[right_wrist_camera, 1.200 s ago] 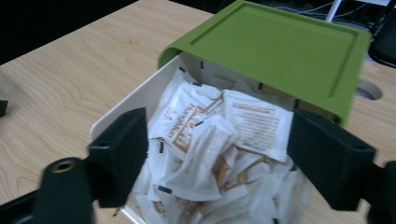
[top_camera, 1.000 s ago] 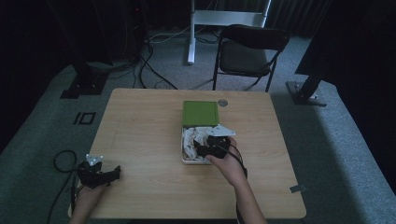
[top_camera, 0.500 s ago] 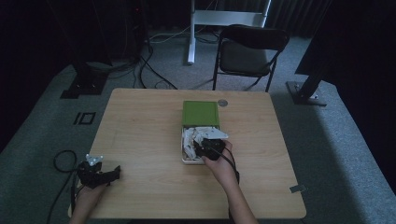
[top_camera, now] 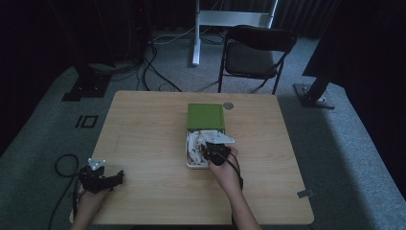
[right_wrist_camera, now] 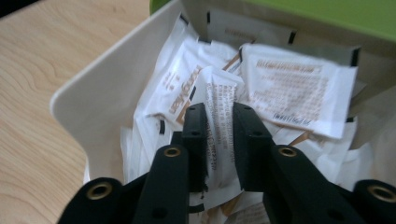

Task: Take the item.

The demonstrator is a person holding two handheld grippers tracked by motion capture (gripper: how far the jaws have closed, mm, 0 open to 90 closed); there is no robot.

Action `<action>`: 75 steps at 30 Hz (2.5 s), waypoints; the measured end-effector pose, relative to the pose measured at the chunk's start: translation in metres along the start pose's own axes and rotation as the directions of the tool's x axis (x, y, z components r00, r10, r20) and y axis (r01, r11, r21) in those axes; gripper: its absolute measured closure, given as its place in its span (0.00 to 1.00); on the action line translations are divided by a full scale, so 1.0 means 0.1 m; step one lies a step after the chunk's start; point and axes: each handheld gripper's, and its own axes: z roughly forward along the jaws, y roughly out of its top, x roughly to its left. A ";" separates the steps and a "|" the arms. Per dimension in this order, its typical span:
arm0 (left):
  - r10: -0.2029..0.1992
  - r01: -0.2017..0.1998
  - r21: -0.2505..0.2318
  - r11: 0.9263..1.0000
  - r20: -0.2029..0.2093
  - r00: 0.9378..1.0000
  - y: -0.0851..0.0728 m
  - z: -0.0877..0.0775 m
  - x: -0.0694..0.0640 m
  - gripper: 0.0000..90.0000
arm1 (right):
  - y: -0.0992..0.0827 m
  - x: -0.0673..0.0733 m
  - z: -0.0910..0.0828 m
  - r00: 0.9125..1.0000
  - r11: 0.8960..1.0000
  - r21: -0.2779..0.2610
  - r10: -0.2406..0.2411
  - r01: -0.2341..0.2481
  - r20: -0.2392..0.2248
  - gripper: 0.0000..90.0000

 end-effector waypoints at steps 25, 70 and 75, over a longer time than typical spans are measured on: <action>0.000 0.000 -0.001 1.000 0.000 1.000 0.00 0.00 0.00 0.03 | 0.32 -0.16 -0.33 0.998 0.994 -0.104 0.030 -0.035 -0.046 0.88; 0.000 0.000 0.000 1.000 0.000 1.000 0.00 0.00 0.00 0.03 | -0.05 -1.66 -0.14 0.935 0.967 -0.133 0.246 -0.218 0.256 0.88; 0.000 0.000 0.000 1.000 0.000 1.000 0.00 0.00 0.00 0.03 | -0.13 -1.75 -0.01 0.930 0.959 -0.139 0.276 -0.248 0.242 0.88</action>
